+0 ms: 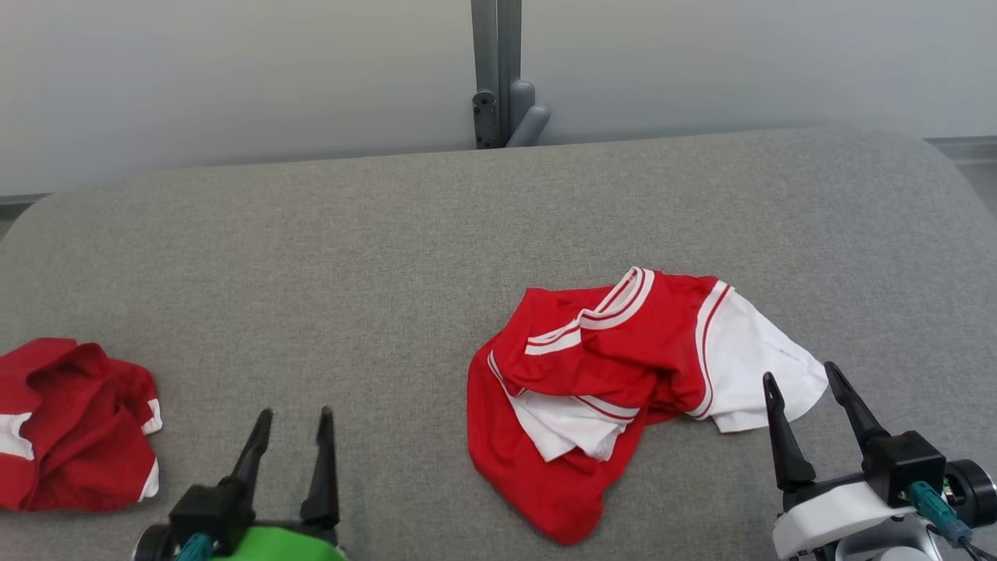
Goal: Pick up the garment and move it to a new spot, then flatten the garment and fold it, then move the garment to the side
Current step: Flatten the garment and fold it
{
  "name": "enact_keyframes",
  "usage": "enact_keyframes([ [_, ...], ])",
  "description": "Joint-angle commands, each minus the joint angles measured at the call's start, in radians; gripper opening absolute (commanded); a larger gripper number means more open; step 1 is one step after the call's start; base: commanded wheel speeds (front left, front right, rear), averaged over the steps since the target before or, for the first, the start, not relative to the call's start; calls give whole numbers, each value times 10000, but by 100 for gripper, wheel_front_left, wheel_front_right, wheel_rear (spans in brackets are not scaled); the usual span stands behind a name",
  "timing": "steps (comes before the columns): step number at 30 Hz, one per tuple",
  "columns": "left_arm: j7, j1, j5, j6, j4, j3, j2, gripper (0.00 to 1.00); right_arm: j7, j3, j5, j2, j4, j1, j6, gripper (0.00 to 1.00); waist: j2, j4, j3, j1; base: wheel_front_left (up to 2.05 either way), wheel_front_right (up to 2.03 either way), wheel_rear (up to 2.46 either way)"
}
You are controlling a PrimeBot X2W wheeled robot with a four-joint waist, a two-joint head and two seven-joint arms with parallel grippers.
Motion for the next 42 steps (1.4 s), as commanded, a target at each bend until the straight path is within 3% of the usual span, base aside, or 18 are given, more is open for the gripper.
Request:
enact_keyframes([
  [1,-1,-755,68,-69,201,-577,-15,100,-32,73,-18,-1,-72,-231,-3,100,111,-96,317,0,0,0,0],
  [8,1219,-3192,-252,-76,1089,-3237,-1,100,-32,356,100,58,-151,-686,-3,100,111,-701,907,0,0,0,0],
  [15,2271,-4780,-906,-77,2020,-4698,184,100,-32,332,154,164,-88,-856,-3,100,111,-1308,1250,0,0,0,0],
  [24,2689,-5606,-1771,-77,3400,-5389,398,100,-32,270,204,231,-39,-928,-3,100,111,-1915,1378,0,0,0,0],
  [31,2851,-5698,-2538,-78,3313,-5785,497,100,-32,246,211,264,37,-794,-3,100,111,-2021,1240,0,0,0,0],
  [42,3454,-5305,-2722,99,3644,-5887,925,100,-32,223,297,276,42,-773,-3,100,111,-2069,1201,0,0,0,0],
])
